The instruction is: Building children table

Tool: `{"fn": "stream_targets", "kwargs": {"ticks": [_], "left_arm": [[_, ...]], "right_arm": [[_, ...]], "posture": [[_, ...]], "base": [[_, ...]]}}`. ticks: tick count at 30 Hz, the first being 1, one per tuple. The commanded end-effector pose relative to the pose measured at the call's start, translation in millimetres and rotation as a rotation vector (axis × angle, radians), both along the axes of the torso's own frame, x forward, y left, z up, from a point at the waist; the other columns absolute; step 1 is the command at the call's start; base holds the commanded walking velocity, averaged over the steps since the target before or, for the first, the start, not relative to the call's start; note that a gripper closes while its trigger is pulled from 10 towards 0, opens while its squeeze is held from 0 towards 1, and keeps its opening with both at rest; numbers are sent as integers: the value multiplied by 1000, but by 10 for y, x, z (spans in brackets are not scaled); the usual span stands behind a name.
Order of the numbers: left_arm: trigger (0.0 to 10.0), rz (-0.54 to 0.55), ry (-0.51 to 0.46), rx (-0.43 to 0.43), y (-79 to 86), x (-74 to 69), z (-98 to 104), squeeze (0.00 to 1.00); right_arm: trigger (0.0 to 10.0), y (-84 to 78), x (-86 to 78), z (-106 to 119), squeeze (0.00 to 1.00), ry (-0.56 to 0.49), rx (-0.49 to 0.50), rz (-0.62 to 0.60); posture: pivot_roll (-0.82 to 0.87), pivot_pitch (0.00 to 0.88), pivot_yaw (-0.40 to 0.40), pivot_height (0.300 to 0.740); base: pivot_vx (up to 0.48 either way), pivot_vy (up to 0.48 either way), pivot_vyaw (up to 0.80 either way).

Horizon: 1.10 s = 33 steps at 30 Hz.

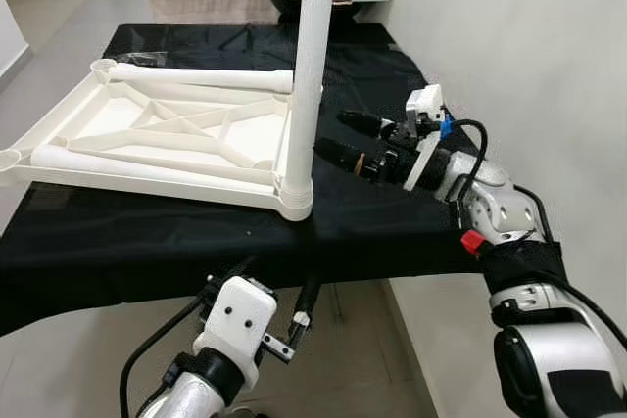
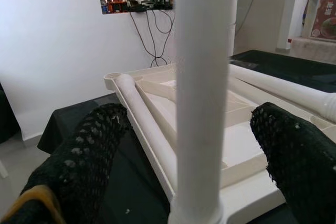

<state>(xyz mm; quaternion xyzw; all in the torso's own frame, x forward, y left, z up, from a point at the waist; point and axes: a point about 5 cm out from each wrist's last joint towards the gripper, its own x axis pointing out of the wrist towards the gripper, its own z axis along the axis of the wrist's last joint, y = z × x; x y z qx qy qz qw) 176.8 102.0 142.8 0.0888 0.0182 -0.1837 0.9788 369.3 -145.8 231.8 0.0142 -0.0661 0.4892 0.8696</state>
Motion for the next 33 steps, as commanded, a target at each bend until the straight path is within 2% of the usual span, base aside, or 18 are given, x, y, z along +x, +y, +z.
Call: {"fn": "stream_targets", "kwargs": {"ticks": [1,2,4,5,7,8,9,11,13,14,16,18,19,20,24,27,29,33], "left_arm": [[10000,14,2,-5,6,-14,-23,0],[10000,14,2,-5,6,-14,-23,0],[10000,30,5,-8,25,-10,-30,0],[10000,30,5,-8,25,-10,-30,0],[10000,46,6,-13,45,-3,-36,0],[10000,46,6,-13,45,-3,-36,0],[10000,50,6,-15,51,2,-36,0],[10000,50,6,-15,51,2,-36,0],[10000,52,7,-18,57,13,-43,0],[10000,52,7,-18,57,13,-43,0],[10000,48,5,-21,56,28,-48,0],[10000,48,5,-21,56,28,-48,0],[10000,47,3,-21,54,34,-48,0],[10000,47,3,-21,54,34,-48,0],[10000,52,8,-27,62,41,-58,0],[10000,53,10,-30,62,42,-62,0],[10000,55,9,-31,60,45,-62,0],[10000,58,9,-32,60,47,-65,0]], "right_arm": [[10000,-17,11,-46,0,16,-11,-16],[10000,-17,11,-46,0,16,-11,-16],[10000,-132,82,-200,0,58,-91,-156],[10000,-132,82,-200,0,58,-91,-156],[10000,-394,178,-390,0,116,-201,-445],[10000,-394,178,-390,0,116,-201,-445],[10000,-547,187,-474,0,128,-260,-578],[10000,-547,187,-474,0,128,-260,-578],[10000,-875,100,-645,0,138,-278,-820],[10000,-875,100,-645,0,138,-278,-820],[10000,-1084,-44,-821,0,175,-221,-989],[10000,-1084,-44,-821,0,175,-221,-989],[10000,-1058,-99,-889,0,190,-154,-997],[10000,-1058,-99,-889,0,190,-154,-997],[10000,-883,-53,-920,0,201,-105,-936],[10000,-835,-9,-877,0,184,-77,-940],[10000,-740,36,-774,0,171,2,-878],[10000,-626,56,-663,0,143,54,-797]], "posture": [[147,64,-53,740],[147,64,-53,740],[155,72,-62,740],[155,72,-62,740],[152,76,-58,740],[152,76,-58,740],[146,81,-56,740],[146,81,-56,740],[140,83,-52,740],[140,83,-52,740],[133,88,-44,740],[133,88,-44,740],[137,86,-45,740],[137,86,-45,740],[136,85,-46,740],[136,85,-48,740],[138,86,-52,740],[137,86,-52,740]], "base": [[0,0,0],[0,0,0],[0,0,0],[0,0,0],[0,0,0],[0,0,0],[0,0,0],[0,0,0],[0,0,0],[0,0,0],[0,0,0],[0,0,0],[0,0,0],[0,0,0],[0,0,0],[0,0,0],[0,0,0],[0,0,0]]}}
